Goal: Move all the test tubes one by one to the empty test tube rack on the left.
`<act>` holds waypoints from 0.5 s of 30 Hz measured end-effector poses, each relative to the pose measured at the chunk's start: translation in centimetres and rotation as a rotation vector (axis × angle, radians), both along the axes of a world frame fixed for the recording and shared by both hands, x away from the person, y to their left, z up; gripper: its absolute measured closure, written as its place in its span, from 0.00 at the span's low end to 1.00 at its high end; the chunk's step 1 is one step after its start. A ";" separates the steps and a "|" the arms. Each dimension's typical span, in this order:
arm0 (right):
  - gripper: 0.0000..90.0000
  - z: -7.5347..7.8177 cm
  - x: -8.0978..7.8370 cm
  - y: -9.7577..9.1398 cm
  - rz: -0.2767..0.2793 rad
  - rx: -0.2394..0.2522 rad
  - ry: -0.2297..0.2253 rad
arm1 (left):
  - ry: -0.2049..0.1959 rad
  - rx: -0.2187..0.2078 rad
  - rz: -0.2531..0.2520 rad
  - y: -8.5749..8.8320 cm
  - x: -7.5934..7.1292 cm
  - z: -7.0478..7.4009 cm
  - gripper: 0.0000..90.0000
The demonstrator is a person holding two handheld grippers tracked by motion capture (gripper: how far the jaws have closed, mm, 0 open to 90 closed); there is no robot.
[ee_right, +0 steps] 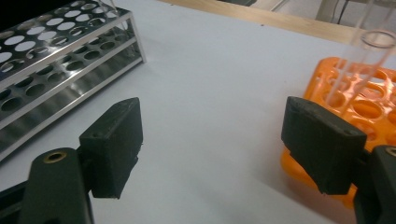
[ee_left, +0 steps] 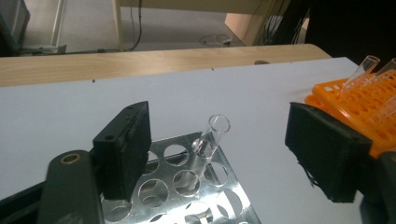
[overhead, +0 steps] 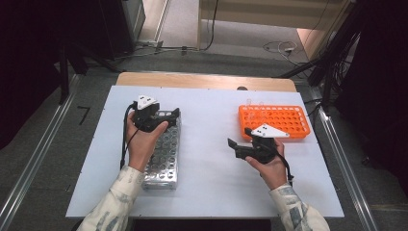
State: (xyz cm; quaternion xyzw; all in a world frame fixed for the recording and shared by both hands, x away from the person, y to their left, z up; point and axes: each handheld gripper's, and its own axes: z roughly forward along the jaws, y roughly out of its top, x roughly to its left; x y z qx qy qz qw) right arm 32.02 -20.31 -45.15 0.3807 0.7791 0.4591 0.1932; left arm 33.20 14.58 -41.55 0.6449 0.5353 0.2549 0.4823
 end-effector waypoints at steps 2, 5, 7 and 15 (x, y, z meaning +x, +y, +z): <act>0.20 0.0 0.0 -0.5 -0.013 0.001 0.000 | -0.005 -0.004 -0.001 0.3 -0.5 0.0 0.22; 0.19 0.1 0.0 -1.3 -0.034 0.005 -0.002 | -0.011 -0.014 -0.002 0.7 -1.1 0.0 0.20; 0.19 0.3 0.0 -1.8 -0.047 0.011 -0.006 | -0.017 -0.023 -0.003 1.0 -1.6 0.0 0.20; 0.20 0.6 -0.1 -3.2 -0.086 0.012 -0.018 | -0.019 -0.034 -0.005 1.6 -2.5 -0.2 0.19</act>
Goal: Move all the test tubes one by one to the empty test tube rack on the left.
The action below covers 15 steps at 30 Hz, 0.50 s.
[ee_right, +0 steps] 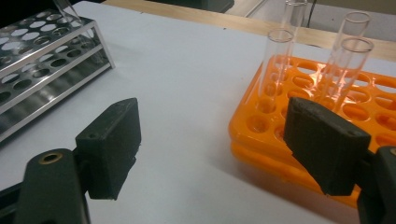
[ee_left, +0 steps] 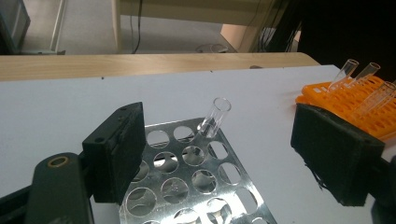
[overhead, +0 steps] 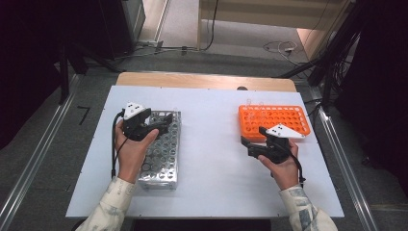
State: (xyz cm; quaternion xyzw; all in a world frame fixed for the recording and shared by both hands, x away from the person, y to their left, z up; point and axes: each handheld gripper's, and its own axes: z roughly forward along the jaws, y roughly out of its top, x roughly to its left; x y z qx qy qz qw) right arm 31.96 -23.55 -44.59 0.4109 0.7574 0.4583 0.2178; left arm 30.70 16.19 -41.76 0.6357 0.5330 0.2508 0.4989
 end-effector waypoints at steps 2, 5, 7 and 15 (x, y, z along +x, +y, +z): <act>0.20 0.0 0.1 -0.3 -0.011 0.000 -0.001 | 0.003 -0.004 -0.001 0.1 -0.1 0.0 0.18; 0.20 -0.1 0.3 -0.7 -0.029 -0.003 -0.004 | 0.001 -0.006 0.001 0.2 -0.3 0.0 0.18; 0.21 -0.1 0.5 -1.0 -0.041 -0.006 -0.007 | 0.001 -0.006 -0.001 0.3 -0.4 0.0 0.18; 0.24 -0.6 1.9 -1.8 -0.112 -0.043 -0.025 | 0.007 0.000 -0.002 0.1 -0.5 -0.4 0.18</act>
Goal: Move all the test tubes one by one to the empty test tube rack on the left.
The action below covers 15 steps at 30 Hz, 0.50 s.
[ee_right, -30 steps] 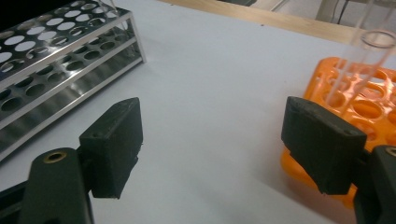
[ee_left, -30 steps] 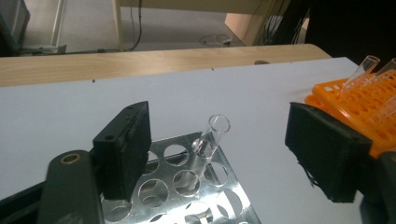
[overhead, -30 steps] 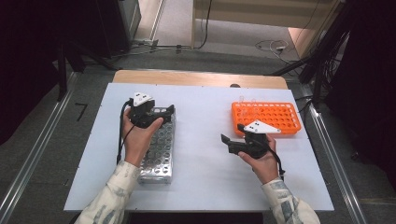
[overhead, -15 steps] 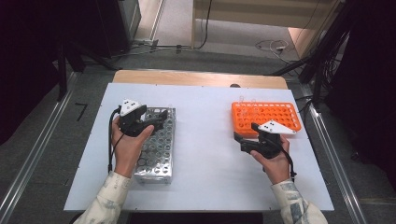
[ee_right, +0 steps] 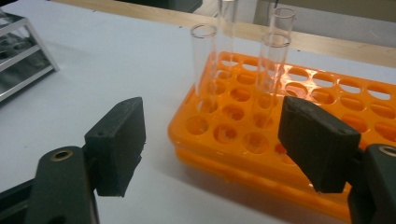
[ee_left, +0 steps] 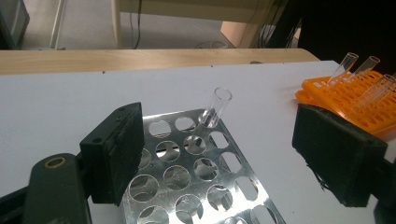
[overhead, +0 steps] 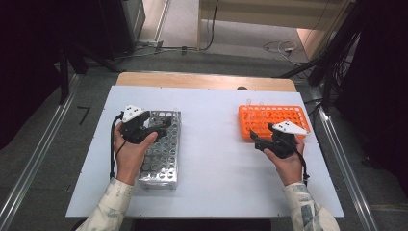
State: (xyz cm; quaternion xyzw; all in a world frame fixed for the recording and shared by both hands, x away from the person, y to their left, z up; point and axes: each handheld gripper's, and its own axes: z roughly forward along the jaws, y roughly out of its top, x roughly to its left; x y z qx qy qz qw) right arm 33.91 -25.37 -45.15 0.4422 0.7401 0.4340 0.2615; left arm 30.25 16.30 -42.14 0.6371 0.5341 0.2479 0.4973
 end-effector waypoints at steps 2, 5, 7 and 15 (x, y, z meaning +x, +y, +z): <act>0.25 -0.1 0.5 -0.1 -0.017 -0.002 -0.002 | 0.002 0.003 -0.003 0.0 0.0 -0.1 0.18; 0.26 -0.4 1.2 -0.2 -0.039 -0.004 -0.005 | 0.006 0.010 0.000 0.0 0.1 -0.2 0.18; 0.27 -0.5 1.8 -0.3 -0.053 -0.018 -0.004 | 0.007 0.011 0.004 0.0 0.1 -0.3 0.18; 0.36 -1.5 3.5 -0.7 -0.106 -0.051 -0.005 | 0.008 0.017 -0.006 -0.2 0.2 -0.5 0.18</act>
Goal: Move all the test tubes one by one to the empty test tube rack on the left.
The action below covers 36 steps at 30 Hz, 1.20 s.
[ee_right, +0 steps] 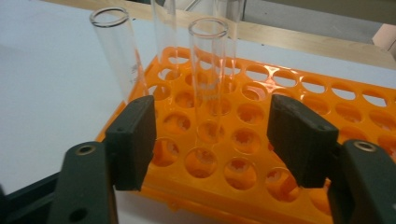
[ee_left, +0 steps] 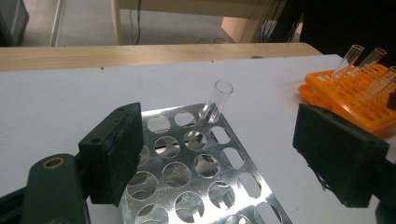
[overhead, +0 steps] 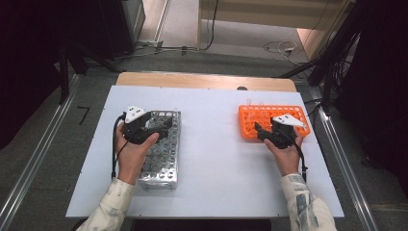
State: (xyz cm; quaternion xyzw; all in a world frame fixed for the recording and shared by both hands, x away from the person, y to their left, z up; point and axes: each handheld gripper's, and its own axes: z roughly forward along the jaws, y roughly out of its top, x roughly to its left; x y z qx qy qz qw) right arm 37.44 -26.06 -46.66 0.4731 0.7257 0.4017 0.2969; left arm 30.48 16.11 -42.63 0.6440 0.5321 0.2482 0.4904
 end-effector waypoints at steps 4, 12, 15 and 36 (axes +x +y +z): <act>0.44 -0.3 0.4 0.0 -0.010 0.001 -0.013 | 0.002 -0.006 0.002 0.2 0.0 0.0 0.18; 0.63 -0.9 0.9 0.4 -0.007 0.000 -0.016 | 0.003 -0.008 0.004 0.4 0.0 0.0 0.18; 0.67 -1.1 1.1 0.4 -0.009 0.002 -0.017 | 0.001 -0.009 0.004 0.4 0.0 0.0 0.18; 0.81 0.2 1.1 0.5 -0.005 0.012 -0.034 | 0.004 -0.008 -0.001 0.4 0.0 0.0 0.18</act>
